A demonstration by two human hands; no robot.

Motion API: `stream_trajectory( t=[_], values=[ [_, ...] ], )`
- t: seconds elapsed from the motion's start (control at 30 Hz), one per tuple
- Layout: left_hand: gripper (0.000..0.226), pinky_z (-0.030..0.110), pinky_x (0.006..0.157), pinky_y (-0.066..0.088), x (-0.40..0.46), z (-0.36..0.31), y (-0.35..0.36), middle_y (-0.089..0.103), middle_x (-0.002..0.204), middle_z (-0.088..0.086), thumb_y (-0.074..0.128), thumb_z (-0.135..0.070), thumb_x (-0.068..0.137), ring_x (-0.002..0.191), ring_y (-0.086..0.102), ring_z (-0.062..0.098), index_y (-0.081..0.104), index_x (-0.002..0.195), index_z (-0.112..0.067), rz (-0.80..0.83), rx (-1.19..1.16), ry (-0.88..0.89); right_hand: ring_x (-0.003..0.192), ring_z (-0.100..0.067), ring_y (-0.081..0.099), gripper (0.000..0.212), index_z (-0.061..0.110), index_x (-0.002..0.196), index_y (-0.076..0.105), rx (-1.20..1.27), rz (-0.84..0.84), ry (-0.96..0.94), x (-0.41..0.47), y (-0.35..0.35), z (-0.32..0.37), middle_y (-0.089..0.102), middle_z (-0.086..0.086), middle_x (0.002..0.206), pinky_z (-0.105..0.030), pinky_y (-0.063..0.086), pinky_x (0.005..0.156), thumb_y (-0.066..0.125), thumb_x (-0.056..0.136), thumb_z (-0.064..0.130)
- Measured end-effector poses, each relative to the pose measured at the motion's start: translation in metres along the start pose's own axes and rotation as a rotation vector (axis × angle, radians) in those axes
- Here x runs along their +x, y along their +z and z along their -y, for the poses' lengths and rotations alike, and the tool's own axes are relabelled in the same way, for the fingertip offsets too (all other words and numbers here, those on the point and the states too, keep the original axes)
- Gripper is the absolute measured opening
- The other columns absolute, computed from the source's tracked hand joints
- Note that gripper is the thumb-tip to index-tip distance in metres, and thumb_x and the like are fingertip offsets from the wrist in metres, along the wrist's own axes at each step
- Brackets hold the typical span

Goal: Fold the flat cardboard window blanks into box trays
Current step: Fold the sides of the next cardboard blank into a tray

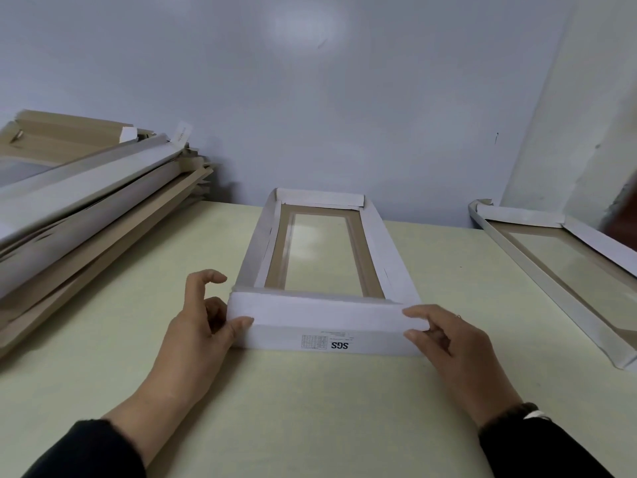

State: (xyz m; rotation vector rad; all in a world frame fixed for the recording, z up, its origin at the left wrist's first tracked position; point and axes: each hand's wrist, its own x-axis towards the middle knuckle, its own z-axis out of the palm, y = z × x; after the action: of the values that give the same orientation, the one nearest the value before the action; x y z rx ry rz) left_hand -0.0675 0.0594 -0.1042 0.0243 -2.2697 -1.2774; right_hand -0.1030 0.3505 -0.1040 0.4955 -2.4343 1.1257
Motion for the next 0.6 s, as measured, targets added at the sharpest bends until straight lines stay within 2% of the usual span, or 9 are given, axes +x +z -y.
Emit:
stream_trajectory(
  t=[0.07,0.13,0.23,0.33,0.43,0.53,0.6],
  values=[
    [0.044,0.014,0.051,0.034,0.001,0.001,-0.001,0.051,0.061,0.012,0.066,-0.005,0.082,0.052,0.042,0.012,0.034,0.097,-0.031,0.006,0.012,-0.001,0.064,0.008,0.051,0.016,0.013,0.087,0.071,-0.041,0.012,-0.035,-0.001,-0.001,0.0,0.053,0.011,0.065,-0.002,0.036,0.065,0.069,0.078,0.0],
    [0.038,0.013,0.052,0.034,0.001,0.0,-0.003,0.053,0.065,0.012,0.068,-0.008,0.081,0.054,0.042,0.011,0.041,0.091,-0.034,0.038,0.041,0.003,0.07,0.01,0.052,0.011,0.01,0.082,0.071,-0.065,0.025,-0.057,-0.001,-0.001,-0.001,0.056,0.011,0.072,-0.002,0.037,0.067,0.072,0.075,0.001],
    [0.03,0.008,0.059,0.036,-0.001,-0.001,-0.008,0.055,0.07,-0.002,0.076,-0.022,0.073,0.066,0.047,0.004,0.054,0.083,-0.04,0.132,0.112,0.046,0.072,-0.003,0.053,0.012,0.012,0.076,0.07,-0.086,0.039,-0.074,-0.001,0.0,-0.005,0.056,0.008,0.075,-0.006,0.039,0.064,0.076,0.071,0.003],
    [0.017,0.008,0.064,0.036,-0.004,-0.002,-0.011,0.053,0.079,-0.01,0.07,-0.043,0.066,0.08,0.049,0.0,0.063,0.08,-0.037,0.243,0.25,0.116,0.067,-0.01,0.052,0.011,0.014,0.072,0.07,-0.14,0.039,-0.075,0.0,0.0,-0.005,0.049,0.008,0.079,-0.013,0.041,0.06,0.078,0.07,0.008],
    [0.026,0.014,0.063,0.037,-0.004,0.002,-0.011,0.047,0.085,-0.011,0.067,-0.046,0.064,0.079,0.05,0.003,0.07,0.08,-0.025,0.25,0.303,0.131,0.065,-0.016,0.054,0.009,0.016,0.064,0.069,-0.348,-0.031,-0.226,0.003,-0.001,-0.003,0.053,0.004,0.078,-0.03,0.038,0.064,0.077,0.066,0.019],
    [0.036,0.025,0.058,0.041,-0.003,-0.001,-0.012,0.044,0.089,-0.011,0.067,-0.058,0.07,0.07,0.051,0.008,0.069,0.072,-0.022,0.247,0.34,0.169,0.063,-0.021,0.057,0.015,0.016,0.06,0.064,-0.514,-0.03,-0.381,0.005,-0.002,0.002,0.059,0.004,0.07,-0.027,0.03,0.069,0.067,0.068,0.028],
    [0.043,0.023,0.056,0.036,-0.003,-0.003,-0.011,0.048,0.084,-0.007,0.058,-0.06,0.072,0.063,0.047,0.013,0.069,0.064,-0.019,0.214,0.478,0.295,0.058,-0.02,0.057,0.023,0.017,0.061,0.063,-0.578,0.018,-0.484,0.005,0.002,0.005,0.057,0.005,0.062,-0.026,0.031,0.067,0.057,0.077,0.032]
  ],
)
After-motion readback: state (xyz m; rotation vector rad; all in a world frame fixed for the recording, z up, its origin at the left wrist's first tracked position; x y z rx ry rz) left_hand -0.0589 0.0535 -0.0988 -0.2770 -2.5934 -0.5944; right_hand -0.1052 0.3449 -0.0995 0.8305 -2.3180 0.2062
